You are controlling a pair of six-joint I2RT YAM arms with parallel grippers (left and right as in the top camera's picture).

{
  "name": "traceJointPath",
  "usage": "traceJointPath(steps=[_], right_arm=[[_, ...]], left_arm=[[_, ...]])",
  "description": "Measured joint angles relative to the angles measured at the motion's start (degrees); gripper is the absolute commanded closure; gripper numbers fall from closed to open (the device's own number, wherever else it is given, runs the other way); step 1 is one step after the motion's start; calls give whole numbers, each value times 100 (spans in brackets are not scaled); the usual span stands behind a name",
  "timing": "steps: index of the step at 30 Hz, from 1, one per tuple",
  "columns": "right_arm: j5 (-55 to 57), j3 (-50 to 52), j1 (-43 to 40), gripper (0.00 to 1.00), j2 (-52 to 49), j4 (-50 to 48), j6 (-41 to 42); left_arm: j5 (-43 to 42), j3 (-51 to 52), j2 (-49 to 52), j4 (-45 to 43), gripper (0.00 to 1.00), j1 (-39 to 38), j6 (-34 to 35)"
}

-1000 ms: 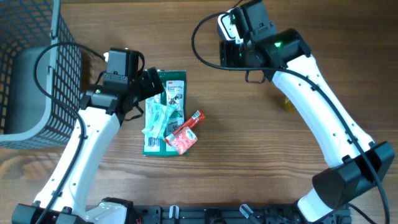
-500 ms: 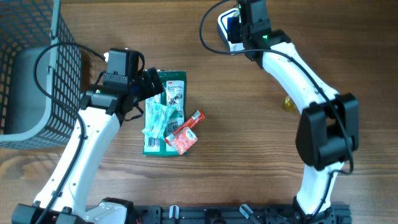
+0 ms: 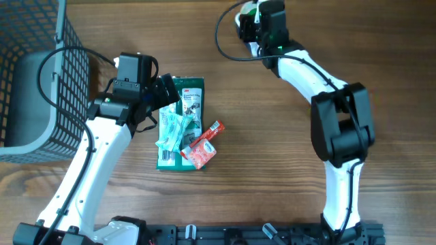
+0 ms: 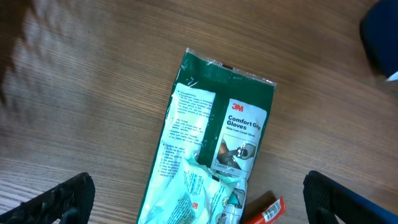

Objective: Scan the item barcode
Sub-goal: 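Carry the jar up to the white scanner and hold its label there, then move the jar right and lower it onto the table beside the bottle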

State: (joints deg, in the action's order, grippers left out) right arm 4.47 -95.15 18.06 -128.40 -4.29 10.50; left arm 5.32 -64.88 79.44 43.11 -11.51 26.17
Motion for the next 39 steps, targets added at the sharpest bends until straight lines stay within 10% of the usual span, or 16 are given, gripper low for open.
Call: traceJointPath(steps=[17,30,39], right_arm=[[-490,0,-66,96,92,251,-79],[-855,-46,-66,96,2396,6813,-155],[-560,1353,-66,96,2251,6684,87]], left_arm=[[0,0,0,0,0,0,0],[0,0,4,-2,0,0,0],[0,0,4,0,0,0,0]])
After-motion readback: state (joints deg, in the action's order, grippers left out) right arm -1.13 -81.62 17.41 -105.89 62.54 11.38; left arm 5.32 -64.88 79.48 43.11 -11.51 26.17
